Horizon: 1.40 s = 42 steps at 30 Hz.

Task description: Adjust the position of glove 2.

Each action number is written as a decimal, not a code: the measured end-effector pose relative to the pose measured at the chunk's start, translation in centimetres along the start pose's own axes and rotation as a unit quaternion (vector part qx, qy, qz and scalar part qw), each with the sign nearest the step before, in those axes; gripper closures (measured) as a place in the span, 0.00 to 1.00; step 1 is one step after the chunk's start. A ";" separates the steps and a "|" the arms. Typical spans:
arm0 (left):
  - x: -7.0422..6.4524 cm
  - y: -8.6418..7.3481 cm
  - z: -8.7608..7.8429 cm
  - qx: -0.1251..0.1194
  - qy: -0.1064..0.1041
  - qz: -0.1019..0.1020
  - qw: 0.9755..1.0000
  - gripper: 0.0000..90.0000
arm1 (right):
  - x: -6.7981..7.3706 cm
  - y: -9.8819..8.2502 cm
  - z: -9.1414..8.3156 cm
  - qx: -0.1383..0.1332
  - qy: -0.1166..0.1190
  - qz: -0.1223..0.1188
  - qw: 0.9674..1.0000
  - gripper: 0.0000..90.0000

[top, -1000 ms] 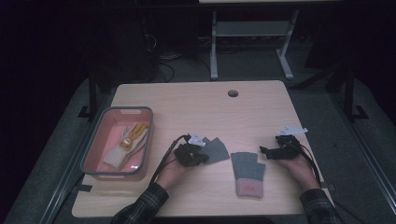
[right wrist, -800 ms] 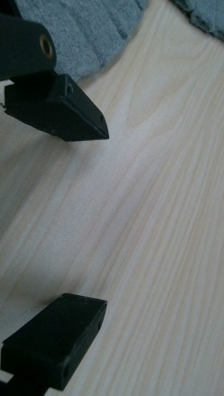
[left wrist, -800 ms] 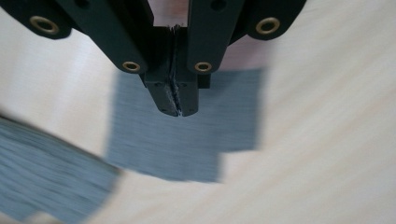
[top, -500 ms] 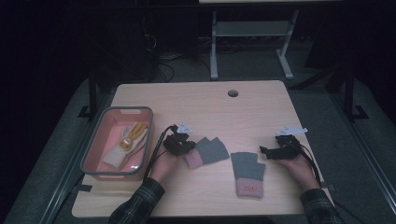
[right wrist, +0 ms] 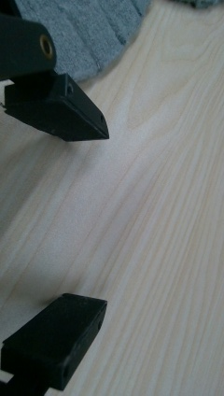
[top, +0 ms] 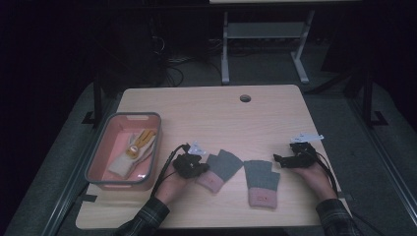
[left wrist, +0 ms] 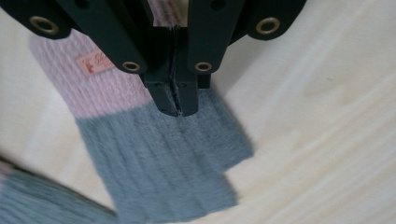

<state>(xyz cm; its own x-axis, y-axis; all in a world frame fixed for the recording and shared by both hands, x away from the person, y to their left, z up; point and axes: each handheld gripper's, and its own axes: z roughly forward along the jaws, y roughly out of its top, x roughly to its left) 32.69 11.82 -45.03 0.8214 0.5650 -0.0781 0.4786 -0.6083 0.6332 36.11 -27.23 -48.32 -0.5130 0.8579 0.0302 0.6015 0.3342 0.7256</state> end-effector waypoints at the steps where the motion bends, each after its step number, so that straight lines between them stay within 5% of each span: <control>1: -0.3 -0.2 0.0 0.000 -0.007 0.001 1.000 0.98 | 0.0 0.0 0.0 0.000 0.000 0.000 1.000 0.17; 5: -0.9 -0.4 -0.3 -0.001 -0.012 0.007 1.000 0.94 | 0.0 0.0 0.0 0.000 0.000 0.001 1.000 0.17; 9: 0.2 -0.2 -0.6 -0.023 0.004 -0.021 1.000 0.81 | 0.0 0.0 0.0 0.000 0.000 0.000 1.000 0.17; 14: 1.0 -0.1 -0.2 -0.037 -0.001 -0.055 0.998 0.71 | 0.0 0.0 0.0 0.000 0.000 0.001 1.000 0.17; 19: 0.8 -0.2 0.7 -0.014 0.003 -0.039 0.999 0.64 | 0.0 0.0 0.0 0.000 0.000 0.002 1.000 0.17; 24: 0.4 -0.2 1.1 -0.001 0.004 -0.036 0.999 0.66 | 0.0 0.0 0.0 0.000 0.000 0.001 1.000 0.17; 25: 0.4 -0.1 1.1 -0.001 -0.002 -0.037 0.999 0.76 | 0.0 0.0 0.0 0.000 0.000 0.001 1.000 0.17; 27: 0.1 -0.1 1.1 0.002 -0.002 -0.037 0.999 0.78 | 0.0 0.0 0.0 0.000 0.000 0.002 1.000 0.18; 32: 0.1 0.2 1.1 0.008 -0.007 -0.036 0.999 0.94 | 0.4 0.1 -0.5 -0.003 0.012 -0.005 1.000 0.47; 38: 0.6 0.2 0.9 0.004 -0.022 -0.043 0.999 0.96 | 1.5 0.2 -2.4 0.004 0.064 -0.015 0.998 0.91; 42: 0.7 0.1 0.6 -0.006 -0.027 -0.047 0.999 0.96 | 2.3 -0.5 -4.0 -0.005 0.089 -0.042 0.995 1.00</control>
<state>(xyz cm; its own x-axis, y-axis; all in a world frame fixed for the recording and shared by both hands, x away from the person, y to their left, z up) 33.57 11.80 -45.50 0.7881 0.5890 -0.1786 0.5513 -0.5466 0.6303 32.18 -26.98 -45.86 -0.6625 0.7436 0.0899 0.5461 0.3974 0.7374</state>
